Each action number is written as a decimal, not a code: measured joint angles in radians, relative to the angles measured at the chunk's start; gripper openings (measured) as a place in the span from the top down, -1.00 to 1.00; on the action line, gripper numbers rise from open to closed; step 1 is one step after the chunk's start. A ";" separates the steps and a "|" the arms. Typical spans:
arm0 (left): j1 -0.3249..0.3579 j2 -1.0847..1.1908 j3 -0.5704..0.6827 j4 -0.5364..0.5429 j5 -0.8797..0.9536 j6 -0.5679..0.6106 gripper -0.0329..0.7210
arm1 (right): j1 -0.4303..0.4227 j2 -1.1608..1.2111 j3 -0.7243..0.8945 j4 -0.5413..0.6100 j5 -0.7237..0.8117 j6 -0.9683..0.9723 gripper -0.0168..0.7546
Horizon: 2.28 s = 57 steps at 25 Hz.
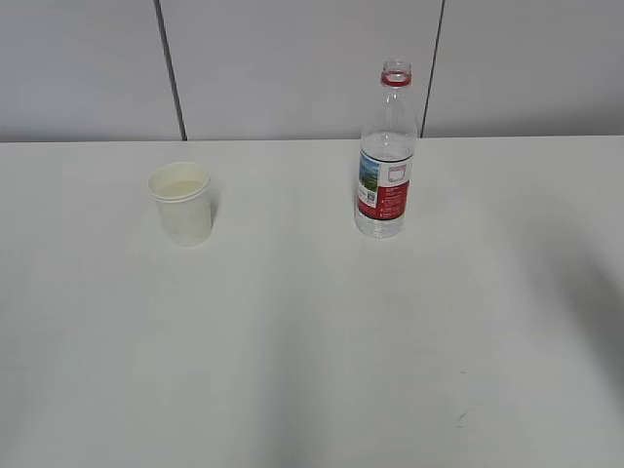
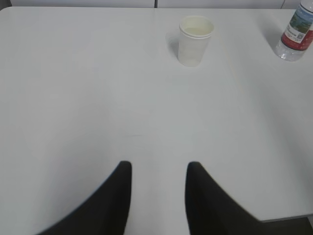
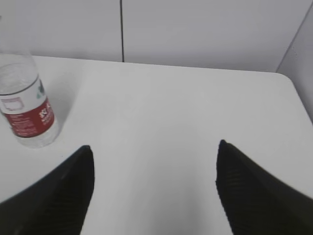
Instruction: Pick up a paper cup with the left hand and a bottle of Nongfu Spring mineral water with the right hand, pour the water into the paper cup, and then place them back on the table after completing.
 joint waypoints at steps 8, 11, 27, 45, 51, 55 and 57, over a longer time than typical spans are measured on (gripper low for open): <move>0.000 0.000 0.000 0.000 0.000 0.000 0.28 | 0.071 0.014 0.000 0.659 0.126 -0.634 -0.53; 0.000 0.000 0.000 0.000 0.000 0.000 0.28 | 0.074 -0.001 0.000 0.877 0.163 -0.848 -0.53; 0.000 0.000 0.000 -0.001 0.000 0.000 0.28 | 0.074 -0.391 -0.066 1.481 0.720 -1.361 -0.53; 0.000 0.000 0.000 -0.001 0.000 0.000 0.28 | 0.074 -0.916 -0.005 1.388 1.090 -1.320 -0.53; 0.000 0.000 0.000 -0.001 0.000 0.000 0.28 | 0.074 -1.018 0.071 1.378 1.100 -1.318 -0.53; 0.000 0.000 0.000 -0.001 0.000 0.000 0.28 | 0.074 -1.039 0.073 1.378 1.100 -1.318 -0.53; 0.000 0.000 0.000 -0.001 0.000 0.000 0.28 | 0.074 -1.045 0.073 1.378 1.100 -1.318 -0.53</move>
